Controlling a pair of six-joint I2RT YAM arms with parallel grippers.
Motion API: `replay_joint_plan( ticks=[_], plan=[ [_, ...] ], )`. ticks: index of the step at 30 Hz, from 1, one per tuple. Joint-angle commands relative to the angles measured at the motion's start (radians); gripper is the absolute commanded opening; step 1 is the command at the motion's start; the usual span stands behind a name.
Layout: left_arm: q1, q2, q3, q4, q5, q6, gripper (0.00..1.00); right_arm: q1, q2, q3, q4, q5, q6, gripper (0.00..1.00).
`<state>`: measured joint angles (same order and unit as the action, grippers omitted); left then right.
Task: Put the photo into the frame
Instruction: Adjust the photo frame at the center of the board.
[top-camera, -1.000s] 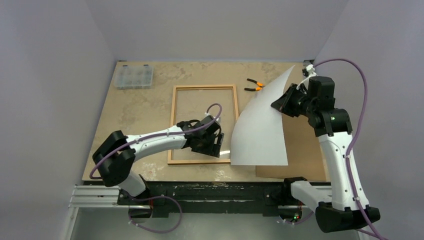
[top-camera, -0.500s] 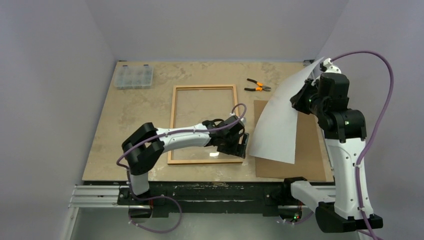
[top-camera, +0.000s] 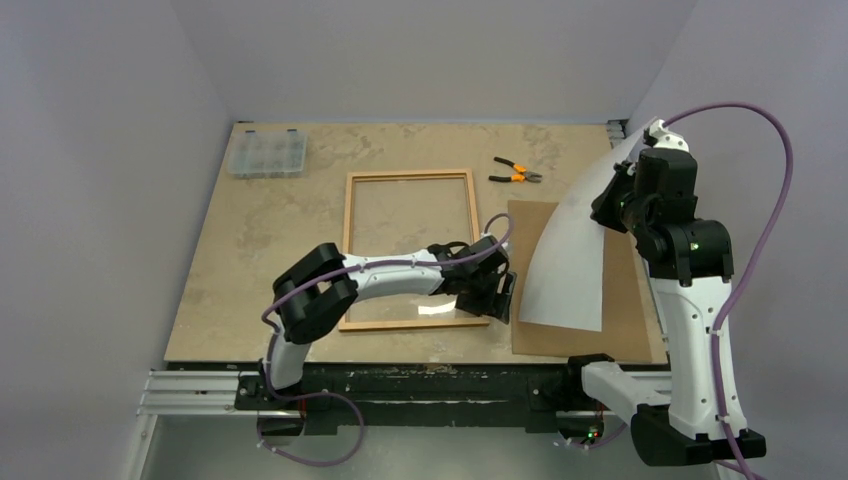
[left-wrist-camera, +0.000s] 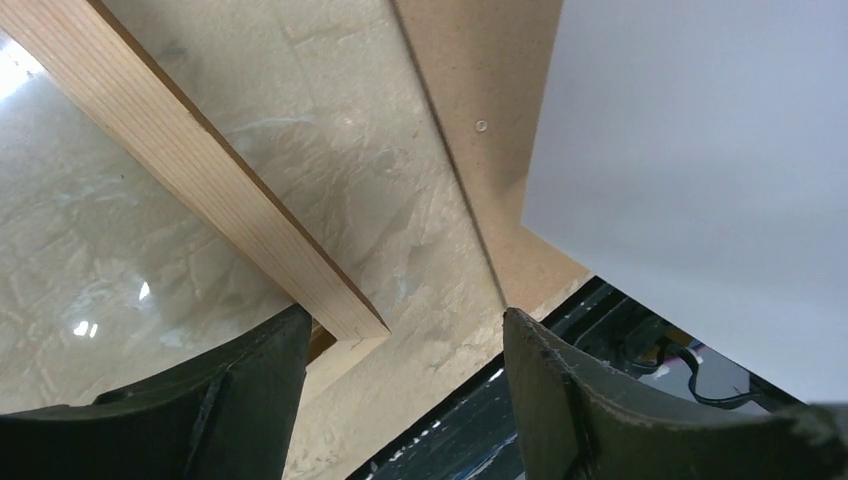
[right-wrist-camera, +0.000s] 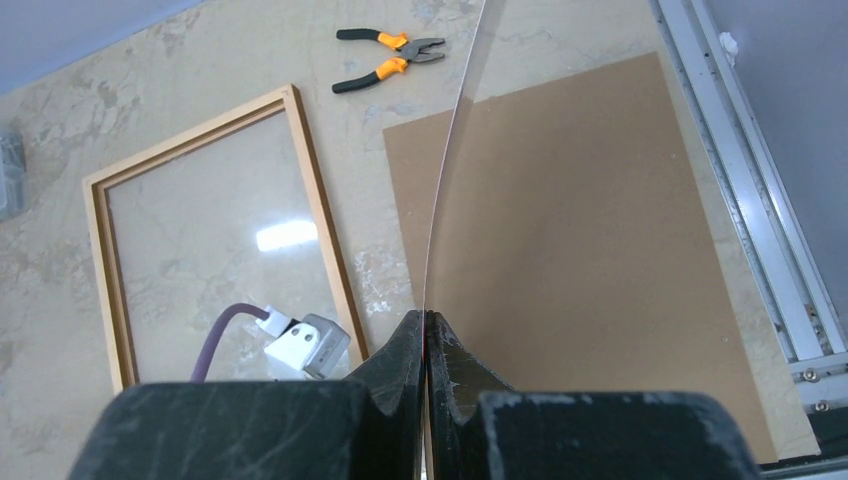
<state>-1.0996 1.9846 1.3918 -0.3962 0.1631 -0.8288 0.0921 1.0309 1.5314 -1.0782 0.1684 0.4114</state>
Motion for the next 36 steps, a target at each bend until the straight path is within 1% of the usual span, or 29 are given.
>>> replay_joint_plan(
  ticks=[1, 5, 10, 17, 19, 22, 24, 26, 32, 36],
  plan=[
    [-0.038, 0.031, 0.059, 0.04, 0.051, -0.011, 0.67, -0.003, -0.018, 0.002, 0.017, 0.032, -0.016, 0.0],
    [-0.068, 0.053, 0.105, 0.013, 0.061, 0.0, 0.64, -0.003, -0.016, -0.008, 0.026, 0.026, -0.014, 0.0],
    [-0.099, 0.047, 0.12, -0.003, 0.067, 0.012, 0.62, -0.002, -0.015, -0.022, 0.033, 0.021, -0.014, 0.0],
    [-0.115, 0.019, 0.108, -0.017, 0.05, 0.018, 0.62, -0.003, -0.014, -0.046, 0.05, -0.006, -0.012, 0.0],
    [-0.115, 0.003, 0.098, -0.014, 0.045, 0.02, 0.64, -0.002, -0.014, -0.053, 0.053, -0.018, -0.011, 0.0],
    [-0.109, -0.033, 0.08, -0.006, 0.031, 0.017, 0.75, -0.002, -0.012, -0.058, 0.059, -0.045, -0.018, 0.0],
    [-0.094, -0.064, 0.057, 0.023, 0.049, 0.006, 0.81, -0.002, -0.008, -0.058, 0.059, -0.06, -0.021, 0.0],
    [-0.07, -0.103, 0.024, 0.066, 0.074, -0.005, 0.82, -0.003, -0.001, -0.05, 0.056, -0.08, -0.023, 0.0],
    [0.04, -0.247, -0.096, 0.137, 0.106, -0.012, 0.84, -0.002, 0.024, -0.028, 0.065, -0.185, -0.012, 0.0],
    [0.134, -0.338, -0.193, 0.141, 0.121, -0.004, 0.84, -0.002, 0.045, -0.016, 0.085, -0.278, -0.003, 0.0]
  ],
)
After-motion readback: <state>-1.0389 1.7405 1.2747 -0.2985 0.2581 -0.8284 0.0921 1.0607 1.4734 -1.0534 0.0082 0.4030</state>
